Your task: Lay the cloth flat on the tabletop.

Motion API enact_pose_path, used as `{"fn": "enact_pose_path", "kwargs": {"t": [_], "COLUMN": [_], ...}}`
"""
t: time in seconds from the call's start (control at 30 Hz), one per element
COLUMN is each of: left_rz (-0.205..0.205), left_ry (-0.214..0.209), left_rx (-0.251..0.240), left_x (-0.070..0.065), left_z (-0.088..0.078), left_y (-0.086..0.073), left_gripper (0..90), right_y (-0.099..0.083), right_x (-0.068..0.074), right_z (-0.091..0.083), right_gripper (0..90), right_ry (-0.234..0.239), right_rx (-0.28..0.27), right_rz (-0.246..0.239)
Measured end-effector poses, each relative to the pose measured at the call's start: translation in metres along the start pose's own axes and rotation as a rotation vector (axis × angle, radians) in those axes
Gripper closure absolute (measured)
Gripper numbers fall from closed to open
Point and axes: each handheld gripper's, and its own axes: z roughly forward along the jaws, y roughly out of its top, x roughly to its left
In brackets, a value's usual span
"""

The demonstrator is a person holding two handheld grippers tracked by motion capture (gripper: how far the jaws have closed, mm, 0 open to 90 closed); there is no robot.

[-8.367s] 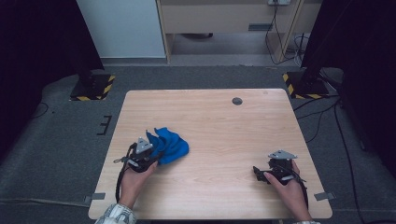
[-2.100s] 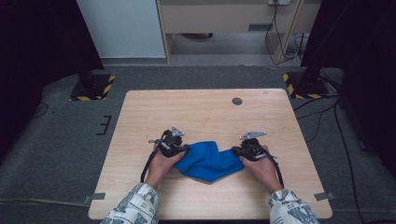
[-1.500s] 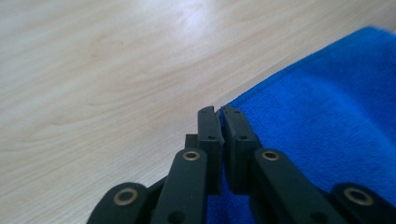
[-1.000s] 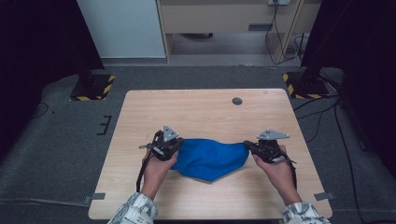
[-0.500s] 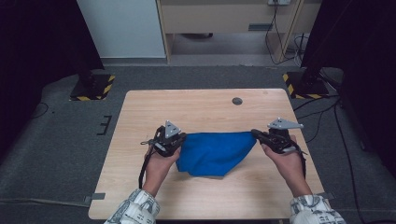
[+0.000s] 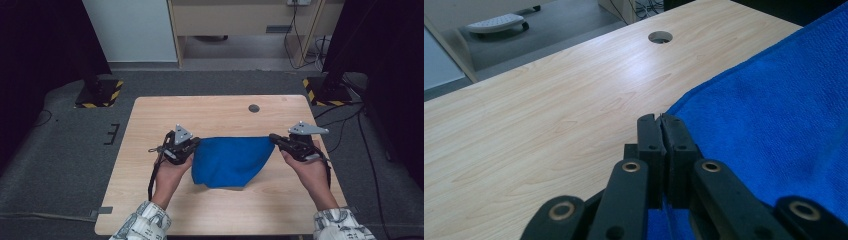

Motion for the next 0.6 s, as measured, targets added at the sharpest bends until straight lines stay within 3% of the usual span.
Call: {"fn": "enact_pose_path", "kwargs": {"t": [0.1, 0.37, 0.6], "left_rz": [0.003, -0.05, -0.049], "left_ry": [0.01, 0.007, 0.001], "left_rx": [0.005, -0.016, -0.025], "left_x": [0.005, 0.015, 0.015], "left_z": [-0.002, -0.006, -0.008], "left_y": [0.002, 0.005, 0.009], "left_gripper": [87.4, 87.4, 87.5], "right_y": [0.001, 0.001, 0.002], "right_x": [-0.001, -0.003, -0.005], "right_z": [-0.001, -0.002, -0.005], "right_gripper": [89.0, 89.0, 89.0], "right_ry": [-0.003, -0.005, -0.008], "right_rx": [-0.003, 0.0, -0.006], "right_rz": [-0.001, 0.001, 0.004]}}
